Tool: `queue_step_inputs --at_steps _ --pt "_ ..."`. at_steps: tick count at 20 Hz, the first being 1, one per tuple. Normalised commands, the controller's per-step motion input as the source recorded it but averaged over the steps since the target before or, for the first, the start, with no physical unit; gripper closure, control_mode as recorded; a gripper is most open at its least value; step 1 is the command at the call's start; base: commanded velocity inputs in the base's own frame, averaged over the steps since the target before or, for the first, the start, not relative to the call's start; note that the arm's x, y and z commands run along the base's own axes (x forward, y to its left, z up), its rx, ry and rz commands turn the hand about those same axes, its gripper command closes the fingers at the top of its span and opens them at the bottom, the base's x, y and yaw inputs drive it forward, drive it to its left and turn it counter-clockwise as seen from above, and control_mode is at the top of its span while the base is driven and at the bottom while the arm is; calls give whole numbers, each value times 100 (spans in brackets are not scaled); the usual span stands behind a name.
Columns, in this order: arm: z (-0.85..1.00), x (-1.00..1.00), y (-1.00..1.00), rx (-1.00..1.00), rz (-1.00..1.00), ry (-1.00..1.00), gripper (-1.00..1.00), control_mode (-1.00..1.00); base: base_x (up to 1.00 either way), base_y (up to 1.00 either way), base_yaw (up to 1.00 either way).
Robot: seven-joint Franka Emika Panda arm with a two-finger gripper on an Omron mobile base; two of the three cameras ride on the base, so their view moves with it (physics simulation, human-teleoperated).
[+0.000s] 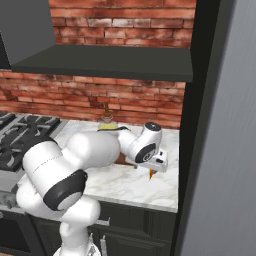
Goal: Retrieve the reheated potato from the microwave, then place the potato, cheese, and condiment on the cutting board.
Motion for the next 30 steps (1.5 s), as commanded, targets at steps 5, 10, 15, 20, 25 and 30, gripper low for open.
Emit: queue_step_inputs --at_steps 5,10,15,20,25,30 --pt "-11 24 -6 0 1 -1 -100 -100 0 0 0" --pt "-12 16 -7 0 3 -4 -100 -100 0 0 0" --pt "-16 19 -7 0 4 -5 -100 -100 0 0 0" --pt "-17 19 -4 0 5 -6 -100 -100 0 0 0" --pt "-14 19 -3 -1 3 -4 -100 -100 0 0 0" --pt "-13 17 -7 -3 1 -1 -100 -100 0 0 0"
